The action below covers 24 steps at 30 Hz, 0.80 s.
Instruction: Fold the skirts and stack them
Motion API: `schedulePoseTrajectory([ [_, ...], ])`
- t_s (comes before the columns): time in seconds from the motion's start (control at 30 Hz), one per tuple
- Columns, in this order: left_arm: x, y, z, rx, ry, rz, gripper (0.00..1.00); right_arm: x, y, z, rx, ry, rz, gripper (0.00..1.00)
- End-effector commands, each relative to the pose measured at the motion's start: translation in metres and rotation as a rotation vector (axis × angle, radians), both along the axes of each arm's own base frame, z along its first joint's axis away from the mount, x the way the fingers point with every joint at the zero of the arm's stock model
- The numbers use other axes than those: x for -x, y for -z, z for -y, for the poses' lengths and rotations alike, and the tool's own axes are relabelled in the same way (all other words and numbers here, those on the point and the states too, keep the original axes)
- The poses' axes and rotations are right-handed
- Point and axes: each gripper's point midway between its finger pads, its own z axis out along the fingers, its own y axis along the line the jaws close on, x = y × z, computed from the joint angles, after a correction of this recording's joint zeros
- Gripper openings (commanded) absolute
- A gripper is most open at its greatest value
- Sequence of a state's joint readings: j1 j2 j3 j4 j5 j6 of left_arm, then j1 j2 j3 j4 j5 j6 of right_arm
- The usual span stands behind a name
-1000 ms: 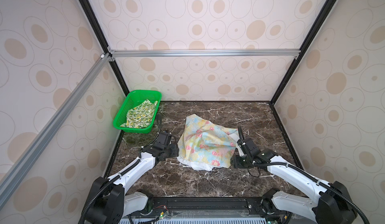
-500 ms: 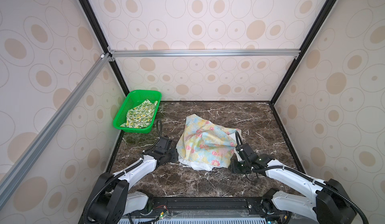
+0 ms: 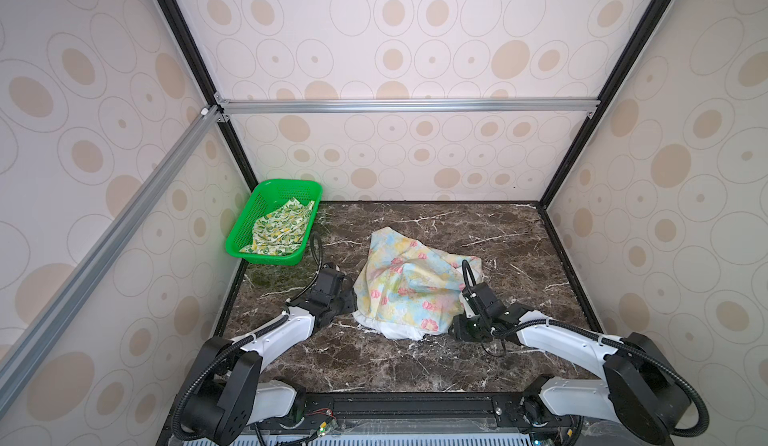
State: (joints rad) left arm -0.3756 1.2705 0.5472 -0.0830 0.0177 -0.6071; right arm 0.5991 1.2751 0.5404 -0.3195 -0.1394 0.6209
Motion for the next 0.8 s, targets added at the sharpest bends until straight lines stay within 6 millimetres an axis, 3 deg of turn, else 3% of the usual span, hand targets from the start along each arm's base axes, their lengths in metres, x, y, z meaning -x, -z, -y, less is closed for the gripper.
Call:
schedulePoseTrajectory([
  [0.0, -0.010, -0.019, -0.006, -0.005, -0.035, 0.069, 0.64, -0.013, -0.008, -0.012, -0.032, -0.005, 0.037, 0.44],
  [0.13, -0.010, -0.024, -0.008, -0.014, -0.041, 0.085, 0.64, -0.016, -0.008, -0.012, -0.031, -0.002, 0.045, 0.34],
  [0.37, -0.019, -0.022, -0.012, -0.060, -0.052, 0.077, 0.66, -0.017, -0.013, -0.012, -0.038, -0.002, 0.064, 0.00],
  [0.57, -0.029, -0.017, -0.011, -0.076, -0.046, 0.080, 0.66, -0.016, -0.025, -0.010, -0.039, -0.004, 0.086, 0.00],
  [0.67, -0.033, -0.010, -0.002, -0.042, -0.022, 0.065, 0.62, -0.016, -0.028, -0.009, -0.035, -0.004, 0.093, 0.00],
  [0.77, -0.033, -0.002, 0.006, -0.009, 0.002, 0.051, 0.50, -0.017, -0.029, -0.009, -0.031, -0.004, 0.091, 0.00],
])
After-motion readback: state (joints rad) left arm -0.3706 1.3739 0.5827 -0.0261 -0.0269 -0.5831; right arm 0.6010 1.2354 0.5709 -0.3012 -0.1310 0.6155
